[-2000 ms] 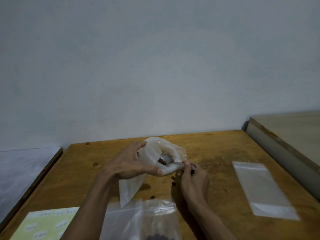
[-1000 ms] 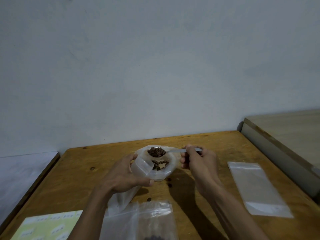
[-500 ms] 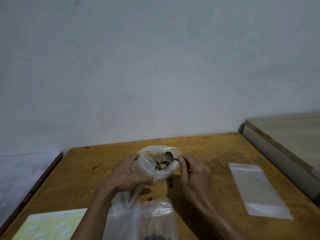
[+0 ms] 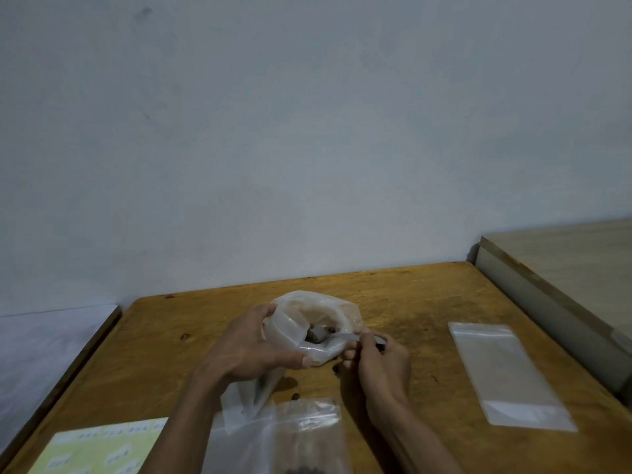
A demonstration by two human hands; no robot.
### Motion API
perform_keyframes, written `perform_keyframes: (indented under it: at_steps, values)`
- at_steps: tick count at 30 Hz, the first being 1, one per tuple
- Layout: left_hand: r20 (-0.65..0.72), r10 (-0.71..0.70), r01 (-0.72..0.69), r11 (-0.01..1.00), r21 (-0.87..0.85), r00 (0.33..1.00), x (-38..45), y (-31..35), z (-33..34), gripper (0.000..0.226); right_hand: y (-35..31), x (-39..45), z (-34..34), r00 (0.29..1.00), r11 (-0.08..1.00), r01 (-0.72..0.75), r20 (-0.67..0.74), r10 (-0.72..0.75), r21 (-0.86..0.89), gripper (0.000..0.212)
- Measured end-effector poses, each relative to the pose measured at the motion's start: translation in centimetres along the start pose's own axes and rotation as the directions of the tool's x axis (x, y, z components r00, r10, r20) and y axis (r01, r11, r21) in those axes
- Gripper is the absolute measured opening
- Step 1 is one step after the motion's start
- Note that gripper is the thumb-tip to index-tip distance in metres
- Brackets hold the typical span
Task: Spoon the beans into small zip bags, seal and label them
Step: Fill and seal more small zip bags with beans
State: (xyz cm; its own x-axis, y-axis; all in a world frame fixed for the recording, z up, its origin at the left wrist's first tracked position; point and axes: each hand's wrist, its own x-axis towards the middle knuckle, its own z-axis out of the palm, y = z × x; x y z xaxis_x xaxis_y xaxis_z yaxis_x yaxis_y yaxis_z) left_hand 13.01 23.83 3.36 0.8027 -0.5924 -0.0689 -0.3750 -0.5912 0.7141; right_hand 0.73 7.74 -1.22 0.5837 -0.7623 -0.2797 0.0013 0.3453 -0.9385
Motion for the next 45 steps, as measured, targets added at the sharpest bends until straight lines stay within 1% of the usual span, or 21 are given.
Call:
perform_keyframes:
  at_steps: [3, 6, 8, 10, 12, 14, 16, 18, 19, 21, 22, 24, 26, 27, 29, 30, 32, 36, 40, 42, 45]
  values:
    - [-0.02, -0.049, 0.05, 0.998, 0.034, 0.999, -0.1, -0.7, 0.3, 0.124, -1.3, -0.2, -0.6, 0.995, 0.994, 0.096, -0.009, -0.096, -0.046, 0.015]
    - [-0.046, -0.053, 0.054, 0.998, 0.023, 0.998, -0.1, -1.0, 0.7, 0.115, -3.2, -0.8, -0.8, 0.985, 0.984, 0.171, 0.025, -0.17, -0.052, 0.014]
    - [-0.041, -0.066, 0.066, 0.998, 0.011, 0.997, 0.0, -1.0, 0.9, 0.117, -4.4, -1.3, -0.8, 0.972, 0.972, 0.231, 0.06, -0.228, -0.051, 0.013]
    - [-0.034, -0.072, 0.072, 0.997, 0.0, 0.997, 0.0, -1.1, 1.0, 0.124, -5.4, -2.1, -0.5, 0.943, 0.943, 0.32, 0.13, -0.308, -0.088, 0.014]
    - [-0.039, -0.061, 0.06, 0.997, -0.042, 0.997, 0.0, -1.0, 1.0, 0.128, -5.7, -2.7, -0.1, 0.878, 0.854, 0.465, 0.241, -0.413, -0.234, 0.016]
    - [-0.05, -0.05, 0.047, 0.997, -0.064, 0.998, 0.0, -0.9, 1.0, 0.122, -5.6, -2.9, 0.2, 0.779, 0.696, 0.625, 0.338, -0.528, -0.354, 0.016]
    - [-0.044, -0.043, 0.038, 0.995, -0.094, 0.998, -0.1, -0.7, 0.9, 0.114, -5.3, -2.5, 0.0, 0.697, 0.578, 0.714, 0.324, -0.64, -0.394, 0.013]
    - [-0.035, -0.049, 0.045, 0.992, -0.118, 0.998, -0.3, -0.6, 0.7, 0.113, -4.7, -1.6, -0.6, 0.651, 0.497, 0.738, 0.288, -0.702, -0.456, 0.012]
    - [-0.033, -0.056, 0.052, 0.99, -0.13, 0.998, -0.4, -0.6, 0.6, 0.114, -4.0, -1.2, -0.8, 0.662, 0.481, 0.725, 0.305, -0.685, -0.494, 0.012]
    - [-0.03, -0.04, 0.035, 0.987, -0.158, 0.999, -0.5, -0.3, 0.6, 0.111, -2.3, -0.6, -0.9, 0.734, 0.505, 0.665, 0.356, -0.578, -0.55, 0.016]
    - [-0.033, -0.024, 0.018, 0.986, -0.168, 0.999, -0.5, -0.1, 0.5, 0.105, -1.4, -0.6, -0.9, 0.773, 0.545, 0.625, 0.345, -0.533, -0.558, 0.017]
    - [-0.039, 0.004, -0.012, 0.982, -0.189, 0.999, -0.5, 0.4, 0.4, 0.09, -0.2, -0.6, -0.6, 0.85, 0.664, 0.522, 0.256, -0.461, -0.535, 0.017]
    - [-0.032, 0.029, -0.034, 0.983, -0.182, 0.999, -0.3, 0.7, 0.2, 0.082, 0.0, -0.8, -0.3, 0.934, 0.824, 0.356, 0.128, -0.335, -0.441, 0.021]
    - [-0.026, 0.042, -0.045, 0.985, -0.167, 0.999, -0.3, 0.8, 0.0, 0.083, -0.1, -1.0, -0.1, 0.967, 0.893, 0.255, 0.076, -0.245, -0.371, 0.021]
    - [-0.015, 0.059, -0.06, 0.986, -0.155, 0.998, -0.2, 0.8, -0.4, 0.093, -0.3, -1.2, 0.2, 0.996, 0.971, 0.094, 0.032, -0.089, -0.222, 0.018]
    - [-0.011, 0.066, -0.067, 0.986, -0.15, 0.998, -0.2, 0.7, -0.6, 0.096, -0.4, -1.1, 0.3, 0.998, 0.982, 0.061, 0.023, -0.058, -0.178, 0.016]
    - [0.0, 0.076, -0.075, 0.987, -0.142, 0.997, -0.4, 0.7, -0.9, 0.097, -0.2, -0.8, 0.2, 0.998, 0.981, 0.057, 0.002, -0.058, -0.184, 0.014]
    - [-0.002, 0.078, -0.078, 0.991, -0.11, 0.997, -0.7, 0.3, -0.9, 0.087, -0.2, -0.8, 0.2, 0.988, 0.94, 0.147, 0.006, -0.152, -0.31, 0.019]
    - [0.004, 0.044, -0.043, 0.994, -0.097, 0.999, -0.7, -0.1, -0.8, 0.097, -0.9, -1.3, 0.0, 0.969, 0.909, 0.242, 0.041, -0.242, -0.34, 0.022]
    - [-0.013, 0.015, -0.016, 0.996, -0.088, 1.0, -0.6, -0.5, -0.5, 0.098, -1.2, -1.2, -0.2, 0.963, 0.904, 0.263, 0.031, -0.268, -0.336, 0.02]
    - [-0.019, -0.001, -0.001, 0.997, -0.073, 1.0, -0.5, -0.9, -0.1, 0.109, -1.7, -1.0, -0.5, 0.963, 0.913, 0.26, 0.02, -0.267, -0.314, 0.019]
